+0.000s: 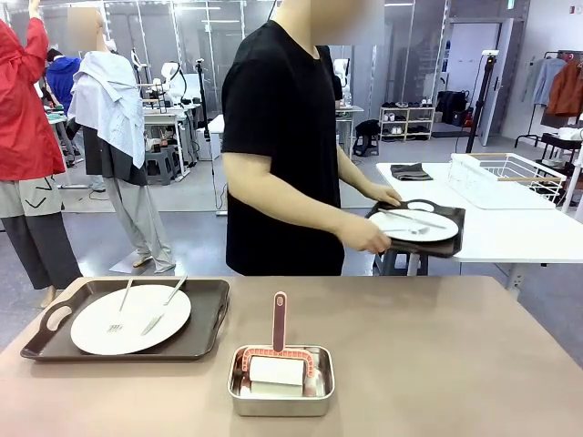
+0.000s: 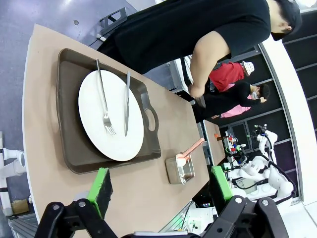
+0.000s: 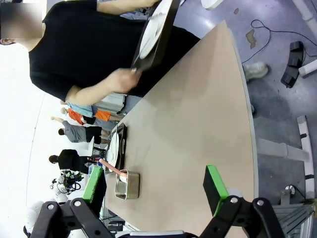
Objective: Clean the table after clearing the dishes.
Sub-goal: When the left (or right) Handle tray is removed, use the left hand (or right hand) to clean the left (or right) side of the table with the Lint Roller.
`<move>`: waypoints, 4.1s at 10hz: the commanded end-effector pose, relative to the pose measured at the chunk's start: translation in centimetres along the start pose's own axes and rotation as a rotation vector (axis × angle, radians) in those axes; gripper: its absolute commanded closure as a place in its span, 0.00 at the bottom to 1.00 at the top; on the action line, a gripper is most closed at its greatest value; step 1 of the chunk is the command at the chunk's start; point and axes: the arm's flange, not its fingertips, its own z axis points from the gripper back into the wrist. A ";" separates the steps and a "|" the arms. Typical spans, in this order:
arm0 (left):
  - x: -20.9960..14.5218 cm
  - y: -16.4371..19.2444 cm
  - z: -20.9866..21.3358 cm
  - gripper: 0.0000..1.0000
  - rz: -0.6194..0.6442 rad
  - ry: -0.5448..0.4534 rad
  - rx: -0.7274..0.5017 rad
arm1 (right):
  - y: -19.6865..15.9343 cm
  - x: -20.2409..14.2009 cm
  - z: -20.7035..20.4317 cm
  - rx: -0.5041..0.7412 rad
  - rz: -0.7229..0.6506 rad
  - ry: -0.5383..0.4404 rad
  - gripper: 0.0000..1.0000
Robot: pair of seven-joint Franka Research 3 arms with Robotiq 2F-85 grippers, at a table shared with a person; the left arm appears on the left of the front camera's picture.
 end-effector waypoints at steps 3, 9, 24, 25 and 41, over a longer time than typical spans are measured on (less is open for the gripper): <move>-0.2 0.0 0.3 0.00 -0.013 -0.002 -0.010 | 0.1 0.0 0.1 -0.005 0.005 0.015 0.00; -0.2 0.0 0.3 0.00 -0.013 -0.002 -0.010 | 16.8 -2.9 -21.4 -0.073 0.606 0.485 0.00; -0.2 0.0 0.3 0.00 -0.013 -0.002 -0.010 | 27.7 -17.8 -39.9 -0.133 1.183 0.898 0.00; -0.2 0.0 0.3 0.00 -0.013 -0.002 -0.010 | 27.4 -17.5 -40.2 -0.132 1.186 0.885 0.00; -0.2 0.0 0.3 0.00 -0.013 -0.002 -0.010 | 31.9 -30.0 -63.3 -0.230 1.457 1.597 0.00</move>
